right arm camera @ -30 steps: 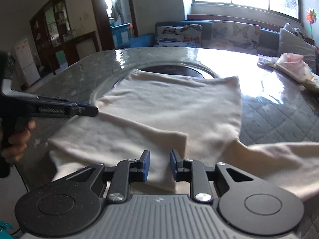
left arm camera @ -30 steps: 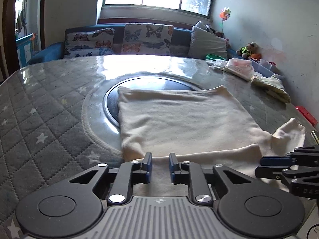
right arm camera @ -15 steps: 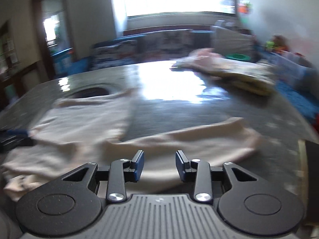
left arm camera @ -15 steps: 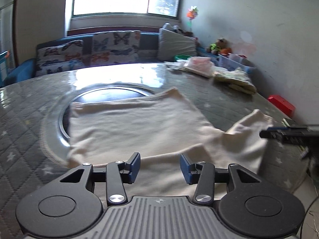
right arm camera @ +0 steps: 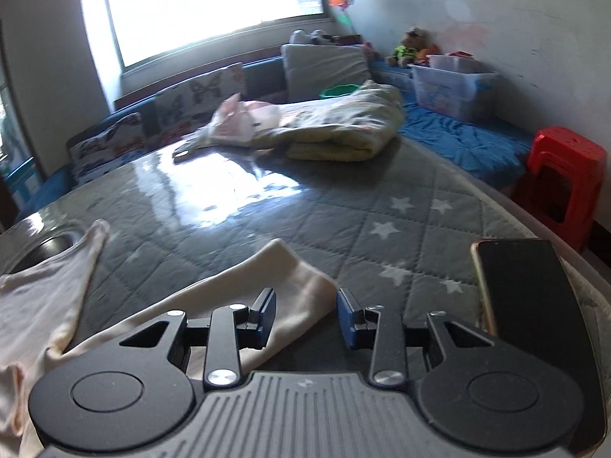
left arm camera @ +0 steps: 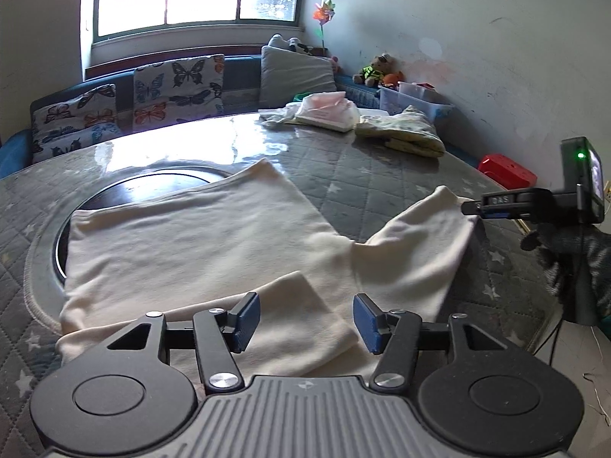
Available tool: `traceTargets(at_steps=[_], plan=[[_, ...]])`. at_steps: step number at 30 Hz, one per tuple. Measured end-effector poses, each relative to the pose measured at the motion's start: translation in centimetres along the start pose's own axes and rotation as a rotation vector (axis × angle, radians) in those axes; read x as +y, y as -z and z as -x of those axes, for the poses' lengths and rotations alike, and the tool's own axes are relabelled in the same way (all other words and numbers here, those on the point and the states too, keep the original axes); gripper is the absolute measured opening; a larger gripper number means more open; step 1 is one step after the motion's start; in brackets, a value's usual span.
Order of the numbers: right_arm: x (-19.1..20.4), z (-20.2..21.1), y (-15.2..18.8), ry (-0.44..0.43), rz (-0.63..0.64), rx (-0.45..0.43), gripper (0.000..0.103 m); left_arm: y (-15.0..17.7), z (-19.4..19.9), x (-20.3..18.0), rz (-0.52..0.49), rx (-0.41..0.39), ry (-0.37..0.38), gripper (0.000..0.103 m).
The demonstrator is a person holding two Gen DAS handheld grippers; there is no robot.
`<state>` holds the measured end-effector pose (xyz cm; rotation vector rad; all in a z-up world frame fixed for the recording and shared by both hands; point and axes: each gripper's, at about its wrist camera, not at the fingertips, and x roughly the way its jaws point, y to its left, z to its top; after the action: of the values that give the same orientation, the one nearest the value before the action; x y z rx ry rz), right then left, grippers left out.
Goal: Fold clothes
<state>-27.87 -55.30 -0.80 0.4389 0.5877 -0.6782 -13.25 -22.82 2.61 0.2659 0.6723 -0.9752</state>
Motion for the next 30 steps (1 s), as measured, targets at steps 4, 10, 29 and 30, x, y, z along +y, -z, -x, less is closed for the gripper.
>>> traceTargets(at_steps=[4, 10, 29, 30], plan=[[-0.2, -0.3, 0.1, 0.001, -0.02, -0.01, 0.034, -0.3, -0.5, -0.6, -0.015, 0.008, 0.006, 0.058], [-0.2, 0.0, 0.2, -0.017, -0.032, -0.036, 0.008, -1.0, -1.9, -1.9, -0.04, 0.011, 0.034, 0.058], [-0.9, 5.4, -0.1, -0.107, -0.07, -0.164, 0.006, -3.3, -8.4, -2.5, 0.083, 0.037, 0.109, 0.022], [-0.9, 5.6, -0.1, -0.109, -0.072, -0.168, 0.006, -3.3, -8.7, -2.4, 0.091, 0.044, 0.102, 0.022]])
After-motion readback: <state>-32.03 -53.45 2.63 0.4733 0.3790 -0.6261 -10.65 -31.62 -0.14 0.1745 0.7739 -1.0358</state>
